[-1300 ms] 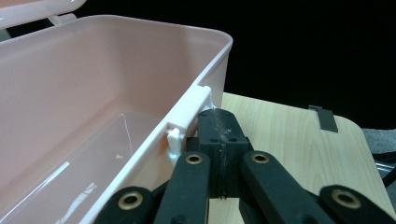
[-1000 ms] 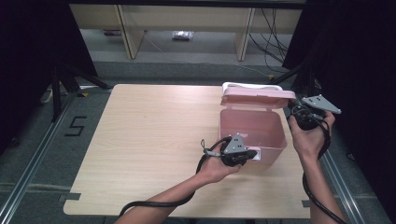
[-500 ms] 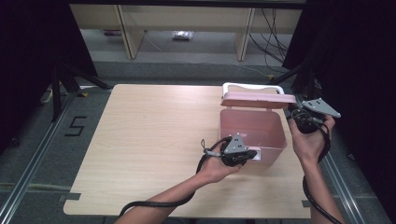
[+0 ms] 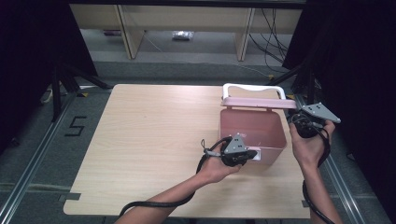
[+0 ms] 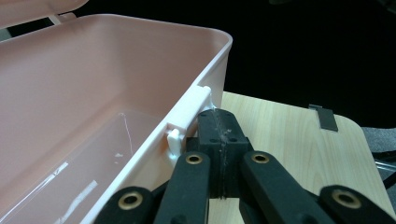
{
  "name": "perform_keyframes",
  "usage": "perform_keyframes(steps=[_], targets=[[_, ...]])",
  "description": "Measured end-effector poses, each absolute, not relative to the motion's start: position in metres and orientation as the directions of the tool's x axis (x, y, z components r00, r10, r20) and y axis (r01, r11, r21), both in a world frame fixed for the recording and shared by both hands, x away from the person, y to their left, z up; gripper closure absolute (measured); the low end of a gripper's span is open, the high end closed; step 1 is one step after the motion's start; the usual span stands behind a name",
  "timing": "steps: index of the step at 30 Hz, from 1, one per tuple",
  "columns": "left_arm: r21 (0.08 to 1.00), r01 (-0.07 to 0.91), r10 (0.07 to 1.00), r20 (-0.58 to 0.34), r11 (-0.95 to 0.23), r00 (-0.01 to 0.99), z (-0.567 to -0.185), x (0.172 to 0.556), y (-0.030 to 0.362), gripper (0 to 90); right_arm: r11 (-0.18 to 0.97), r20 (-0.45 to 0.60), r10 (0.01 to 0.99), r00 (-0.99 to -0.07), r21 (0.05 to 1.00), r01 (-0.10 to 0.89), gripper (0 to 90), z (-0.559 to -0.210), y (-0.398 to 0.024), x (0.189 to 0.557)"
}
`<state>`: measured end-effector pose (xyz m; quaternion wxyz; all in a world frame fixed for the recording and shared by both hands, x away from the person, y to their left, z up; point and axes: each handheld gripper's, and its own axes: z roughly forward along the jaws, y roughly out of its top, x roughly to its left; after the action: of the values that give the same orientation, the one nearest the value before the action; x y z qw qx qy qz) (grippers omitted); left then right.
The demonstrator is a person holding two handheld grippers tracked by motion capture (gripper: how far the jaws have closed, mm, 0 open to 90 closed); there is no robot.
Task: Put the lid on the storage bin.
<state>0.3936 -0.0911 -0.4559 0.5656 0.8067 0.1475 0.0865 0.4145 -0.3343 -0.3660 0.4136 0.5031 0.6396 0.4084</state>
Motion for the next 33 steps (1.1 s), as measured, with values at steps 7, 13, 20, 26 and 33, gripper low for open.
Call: perform_keyframes(steps=[7,13,20,26,33], targets=[[0.938,0.139,0.334,-0.026,-0.319,0.942,-0.4558,0.3937,-0.0909,89.9,0.161,-0.121,0.982,-0.147,0.940,0.300,88.6,-0.3693,-0.3345,0.4120],[0.939,0.139,0.336,-0.027,-0.315,0.942,-0.4561,0.3935,-0.0911,89.9,0.160,-0.120,0.982,-0.144,0.940,0.302,88.6,-0.3705,-0.3344,0.4107],[0.937,0.139,0.334,-0.025,-0.321,0.942,-0.4557,0.3940,-0.0906,89.9,0.160,-0.121,0.982,-0.143,0.941,0.300,88.5,-0.3721,-0.3344,0.4088],[0.939,0.144,0.335,-0.033,-0.312,0.942,-0.4559,0.3931,-0.0912,89.8,0.149,-0.109,0.984,-0.141,0.940,0.308,88.4,-0.3732,-0.3339,0.4068],[0.941,0.136,0.323,-0.030,-0.310,0.946,-0.4521,0.3899,-0.0872,89.8,0.147,-0.107,0.984,-0.142,0.939,0.312,88.3,-0.3755,-0.3340,0.4053]])
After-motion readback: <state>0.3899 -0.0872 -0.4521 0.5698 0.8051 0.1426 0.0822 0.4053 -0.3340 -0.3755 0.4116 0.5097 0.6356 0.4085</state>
